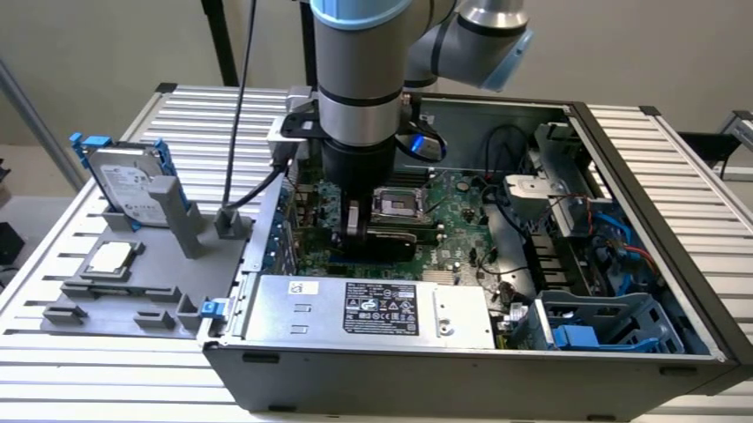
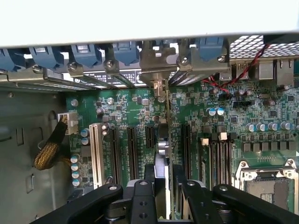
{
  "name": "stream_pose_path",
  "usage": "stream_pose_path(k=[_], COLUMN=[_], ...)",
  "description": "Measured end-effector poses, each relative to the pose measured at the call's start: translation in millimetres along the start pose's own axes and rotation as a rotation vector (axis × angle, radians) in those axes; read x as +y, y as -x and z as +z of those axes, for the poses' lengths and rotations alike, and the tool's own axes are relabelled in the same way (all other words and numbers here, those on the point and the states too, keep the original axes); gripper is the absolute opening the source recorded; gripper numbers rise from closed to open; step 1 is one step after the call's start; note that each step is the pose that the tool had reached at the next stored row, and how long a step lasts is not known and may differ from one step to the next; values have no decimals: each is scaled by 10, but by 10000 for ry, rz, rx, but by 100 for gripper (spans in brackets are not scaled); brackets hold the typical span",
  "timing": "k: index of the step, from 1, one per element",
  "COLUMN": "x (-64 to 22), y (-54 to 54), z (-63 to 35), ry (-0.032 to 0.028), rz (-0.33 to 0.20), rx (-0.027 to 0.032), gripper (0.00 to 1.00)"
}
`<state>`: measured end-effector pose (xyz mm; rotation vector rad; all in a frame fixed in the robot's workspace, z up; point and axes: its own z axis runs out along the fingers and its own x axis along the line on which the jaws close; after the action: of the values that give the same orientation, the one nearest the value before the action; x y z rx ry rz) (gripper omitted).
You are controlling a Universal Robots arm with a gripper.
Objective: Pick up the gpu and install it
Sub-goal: 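Insert the gpu into the slot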
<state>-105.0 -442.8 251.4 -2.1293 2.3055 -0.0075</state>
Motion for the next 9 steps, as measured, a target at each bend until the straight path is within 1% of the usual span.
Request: stream_pose_path(k=[9], x=[2], y=[36], z=[4], ry=[2], rz=[-1], rx=[19], gripper=[27])
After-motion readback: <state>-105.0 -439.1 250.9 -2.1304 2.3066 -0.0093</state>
